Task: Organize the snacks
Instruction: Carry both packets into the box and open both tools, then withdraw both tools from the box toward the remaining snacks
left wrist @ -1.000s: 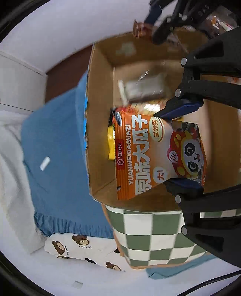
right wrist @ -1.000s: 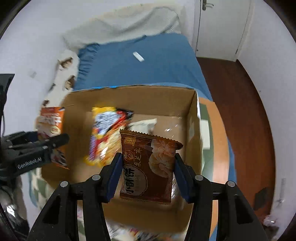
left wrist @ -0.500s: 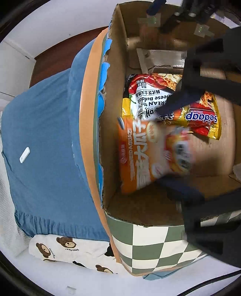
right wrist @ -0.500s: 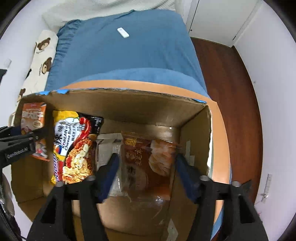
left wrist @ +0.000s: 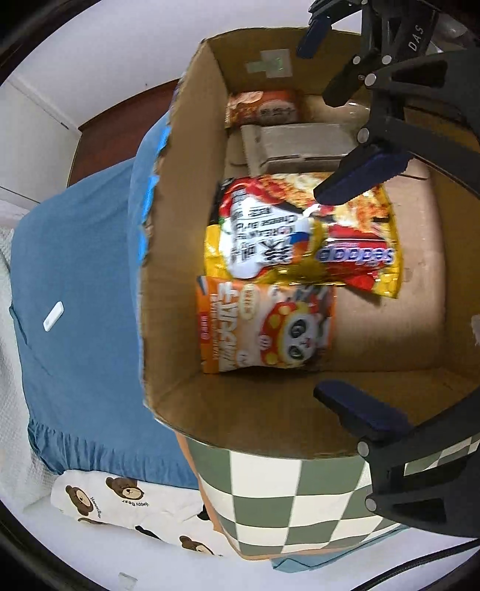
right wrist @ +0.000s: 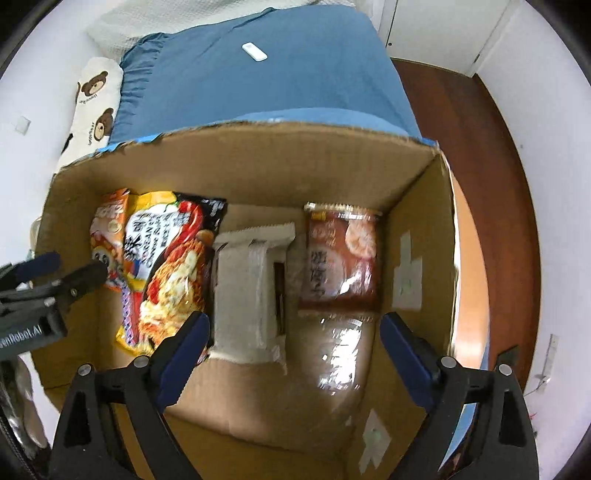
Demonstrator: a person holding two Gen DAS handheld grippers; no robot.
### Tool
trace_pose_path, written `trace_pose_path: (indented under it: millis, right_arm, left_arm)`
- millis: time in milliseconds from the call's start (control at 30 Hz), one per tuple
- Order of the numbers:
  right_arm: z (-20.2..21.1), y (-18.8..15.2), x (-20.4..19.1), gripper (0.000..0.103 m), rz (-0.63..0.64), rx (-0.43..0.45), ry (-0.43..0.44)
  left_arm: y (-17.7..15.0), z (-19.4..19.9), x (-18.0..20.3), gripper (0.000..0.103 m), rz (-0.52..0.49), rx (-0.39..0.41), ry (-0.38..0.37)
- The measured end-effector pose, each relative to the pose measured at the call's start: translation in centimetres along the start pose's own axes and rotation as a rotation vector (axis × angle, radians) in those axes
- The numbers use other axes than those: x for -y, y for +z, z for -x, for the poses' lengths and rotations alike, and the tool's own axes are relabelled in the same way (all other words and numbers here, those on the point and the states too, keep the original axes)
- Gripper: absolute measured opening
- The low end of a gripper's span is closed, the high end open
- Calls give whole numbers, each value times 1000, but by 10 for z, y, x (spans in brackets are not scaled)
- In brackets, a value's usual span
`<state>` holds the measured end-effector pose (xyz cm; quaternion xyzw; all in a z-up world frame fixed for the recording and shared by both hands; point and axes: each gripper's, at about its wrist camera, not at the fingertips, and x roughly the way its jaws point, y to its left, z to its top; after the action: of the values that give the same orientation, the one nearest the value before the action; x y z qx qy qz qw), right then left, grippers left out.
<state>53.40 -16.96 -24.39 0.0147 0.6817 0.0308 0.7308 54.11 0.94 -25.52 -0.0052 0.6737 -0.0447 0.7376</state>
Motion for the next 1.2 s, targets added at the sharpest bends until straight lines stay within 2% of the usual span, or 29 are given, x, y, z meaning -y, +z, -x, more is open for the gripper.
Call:
trace_pose_path:
  millis: [200,400,867,1100,1200]
  right_arm:
    - [17,-33,-1,96,-8,35,31]
    - [48,-65,-8,96,20,96,24]
    - [136,-152,-25,95,71,331,-5]
    - [182,-200,-29,95,70,446,1]
    - [194,-219,-32,95,64,462,25]
  left_arm:
    - [-30,24,1,97,6,63,-10]
    - [-63,59,3,97,1,163,-3]
    - [-158,143,14,97,-22,413,16]
    - [-197,176,16,97,-13,493,-4]
    - [-210,184,15,97,-4,507,-20]
